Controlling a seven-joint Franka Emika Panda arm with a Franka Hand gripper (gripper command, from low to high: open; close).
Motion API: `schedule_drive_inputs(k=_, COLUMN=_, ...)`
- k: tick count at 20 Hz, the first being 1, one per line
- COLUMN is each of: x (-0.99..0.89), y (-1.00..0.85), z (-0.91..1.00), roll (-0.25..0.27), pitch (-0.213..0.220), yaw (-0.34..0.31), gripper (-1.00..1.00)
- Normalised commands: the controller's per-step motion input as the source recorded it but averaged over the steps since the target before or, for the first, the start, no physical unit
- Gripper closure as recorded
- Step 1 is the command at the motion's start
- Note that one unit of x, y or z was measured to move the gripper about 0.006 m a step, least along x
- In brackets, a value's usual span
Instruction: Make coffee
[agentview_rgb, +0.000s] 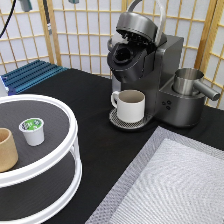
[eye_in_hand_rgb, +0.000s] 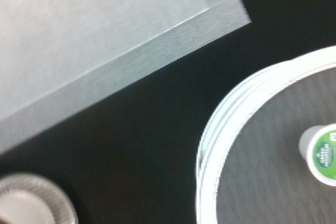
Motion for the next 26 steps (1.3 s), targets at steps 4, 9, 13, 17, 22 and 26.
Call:
schedule_drive_inputs(k=4, x=0.0, y=-0.03, z=-0.17, roll=-0.003, pitch=-0.107, yaw=-0.369, gripper=-1.0)
schedule_drive_inputs(k=9, x=-0.01, y=-0.14, z=-0.35, roll=-0.036, pitch=-0.13, yaw=-0.327, gripper=-1.0)
schedule_drive_inputs(k=13, x=-0.08, y=-0.25, z=-0.44, roll=-0.04, pitch=-0.145, yaw=-0.292, gripper=-1.0)
schedule_drive_inputs(k=17, x=-0.35, y=-0.32, z=-0.41, roll=-0.017, pitch=-0.063, yaw=-0.254, gripper=-1.0)
schedule_drive_inputs(k=22, x=-0.61, y=-0.3, z=-0.37, roll=-0.006, pitch=-0.004, yaw=-0.194, gripper=-1.0)
schedule_drive_inputs(k=26, x=-0.49, y=-0.06, z=-0.19, roll=-0.027, pitch=-0.035, yaw=-0.188, gripper=-1.0)
